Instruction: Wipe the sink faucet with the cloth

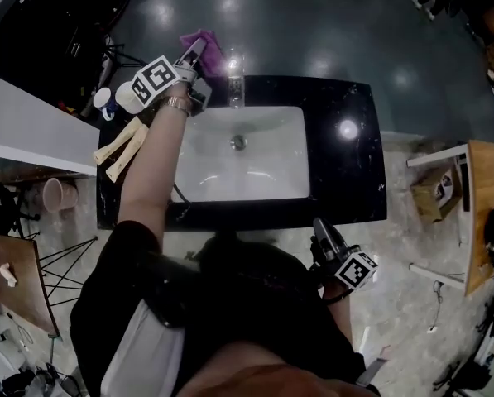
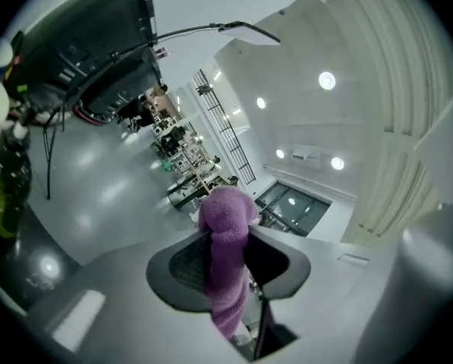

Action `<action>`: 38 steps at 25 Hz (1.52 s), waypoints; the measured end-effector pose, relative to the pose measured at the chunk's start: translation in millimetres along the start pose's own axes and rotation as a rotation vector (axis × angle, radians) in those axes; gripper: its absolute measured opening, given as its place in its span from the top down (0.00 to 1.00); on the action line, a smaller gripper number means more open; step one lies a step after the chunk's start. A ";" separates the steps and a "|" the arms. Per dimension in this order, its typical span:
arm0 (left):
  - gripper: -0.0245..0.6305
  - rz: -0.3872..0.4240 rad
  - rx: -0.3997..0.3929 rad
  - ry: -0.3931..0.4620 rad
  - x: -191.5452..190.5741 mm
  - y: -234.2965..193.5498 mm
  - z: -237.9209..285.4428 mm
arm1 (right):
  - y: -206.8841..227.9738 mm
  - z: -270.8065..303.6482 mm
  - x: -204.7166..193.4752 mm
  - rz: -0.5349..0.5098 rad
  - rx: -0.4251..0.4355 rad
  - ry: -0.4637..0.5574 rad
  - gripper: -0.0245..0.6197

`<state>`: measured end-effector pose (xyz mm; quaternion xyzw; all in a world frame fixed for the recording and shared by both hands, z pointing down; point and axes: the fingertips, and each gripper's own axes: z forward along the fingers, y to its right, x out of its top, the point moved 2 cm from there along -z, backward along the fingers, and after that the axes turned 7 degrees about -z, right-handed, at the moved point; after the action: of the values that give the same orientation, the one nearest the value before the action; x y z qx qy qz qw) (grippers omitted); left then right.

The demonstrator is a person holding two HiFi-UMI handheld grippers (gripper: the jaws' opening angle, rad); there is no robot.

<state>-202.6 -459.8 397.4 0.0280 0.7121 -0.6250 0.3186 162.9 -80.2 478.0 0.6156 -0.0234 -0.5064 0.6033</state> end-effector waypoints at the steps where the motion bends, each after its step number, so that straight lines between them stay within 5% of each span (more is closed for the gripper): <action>1: 0.78 -0.031 -0.018 -0.013 -3.4 -5.7 9.1 | 0.2 3.1 -0.6 0.007 -0.013 0.001 0.94; 6: 0.79 -0.075 -0.001 -0.109 -29.9 -45.8 36.3 | 5.3 17.6 0.9 0.037 -0.065 0.018 0.94; 13: 0.79 -0.020 0.243 -0.272 -88.3 -129.6 35.6 | 10.4 31.0 -3.7 0.063 -0.103 0.029 0.94; 18: 0.79 -0.030 0.345 -0.341 -107.2 -160.2 34.6 | 10.1 28.4 -6.5 0.077 -0.115 0.049 0.94; 23: 0.79 -0.080 0.333 -0.335 -104.9 -158.2 32.0 | 10.3 21.9 -6.3 0.067 -0.116 0.069 0.94; 27: 0.79 -0.073 0.185 -0.304 -82.8 -113.8 25.1 | 12.4 17.3 -5.3 0.068 -0.107 0.077 0.94; 31: 0.79 0.126 -0.030 -0.328 -59.7 -26.8 9.2 | 14.1 15.8 -5.4 0.077 -0.082 0.077 0.94; 34: 0.79 0.484 -0.128 -0.445 -67.6 36.5 -10.2 | 12.4 14.7 -4.1 0.079 -0.056 0.076 0.94; 38: 0.79 0.996 -0.121 -0.688 -108.6 63.4 -24.4 | 13.2 7.5 -3.0 0.090 -0.047 0.100 0.94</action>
<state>-98.6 -385.0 395.6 0.1359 0.5037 -0.3323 0.7857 164.2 -87.3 491.6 0.6241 -0.0091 -0.4477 0.6403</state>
